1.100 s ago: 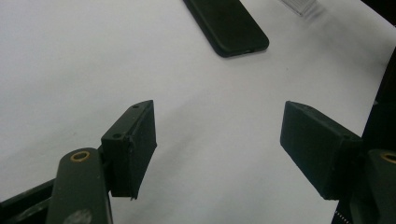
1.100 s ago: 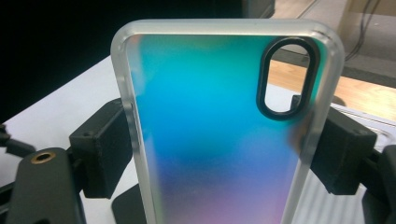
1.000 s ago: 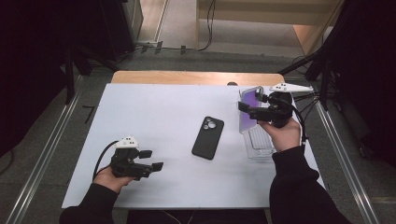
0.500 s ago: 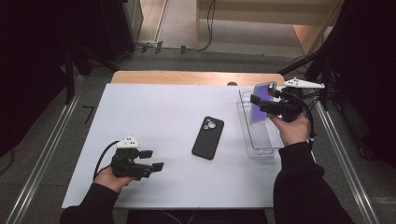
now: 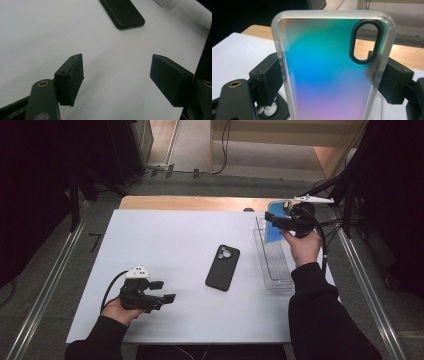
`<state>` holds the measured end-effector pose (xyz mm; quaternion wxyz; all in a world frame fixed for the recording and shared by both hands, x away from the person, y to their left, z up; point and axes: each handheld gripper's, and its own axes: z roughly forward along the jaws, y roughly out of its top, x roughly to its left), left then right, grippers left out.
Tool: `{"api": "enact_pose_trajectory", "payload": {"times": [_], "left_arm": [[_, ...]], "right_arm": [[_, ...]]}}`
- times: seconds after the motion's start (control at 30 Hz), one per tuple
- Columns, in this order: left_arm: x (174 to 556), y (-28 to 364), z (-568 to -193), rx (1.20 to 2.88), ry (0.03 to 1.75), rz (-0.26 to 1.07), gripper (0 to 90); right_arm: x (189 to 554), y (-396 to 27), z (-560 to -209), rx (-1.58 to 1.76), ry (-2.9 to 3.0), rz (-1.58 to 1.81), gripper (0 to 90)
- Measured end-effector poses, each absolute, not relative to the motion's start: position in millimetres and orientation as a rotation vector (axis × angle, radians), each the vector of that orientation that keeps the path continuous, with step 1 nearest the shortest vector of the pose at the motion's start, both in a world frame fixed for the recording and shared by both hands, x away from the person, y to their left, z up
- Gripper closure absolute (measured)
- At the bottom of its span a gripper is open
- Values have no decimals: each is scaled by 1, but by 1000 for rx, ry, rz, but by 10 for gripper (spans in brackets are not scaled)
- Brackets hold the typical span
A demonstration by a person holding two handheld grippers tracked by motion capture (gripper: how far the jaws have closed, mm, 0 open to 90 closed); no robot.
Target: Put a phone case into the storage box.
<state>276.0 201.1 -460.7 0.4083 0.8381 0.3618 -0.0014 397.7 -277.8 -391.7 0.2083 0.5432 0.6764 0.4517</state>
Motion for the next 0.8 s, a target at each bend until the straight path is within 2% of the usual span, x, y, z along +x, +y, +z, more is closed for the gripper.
{"api": "enact_pose_trajectory", "payload": {"times": [0.8], "left_arm": [[276, 201, -461, 2112, 912, -2, 277]], "right_arm": [[457, -277, -420, 1587, 1858, 1128, 154]]}}
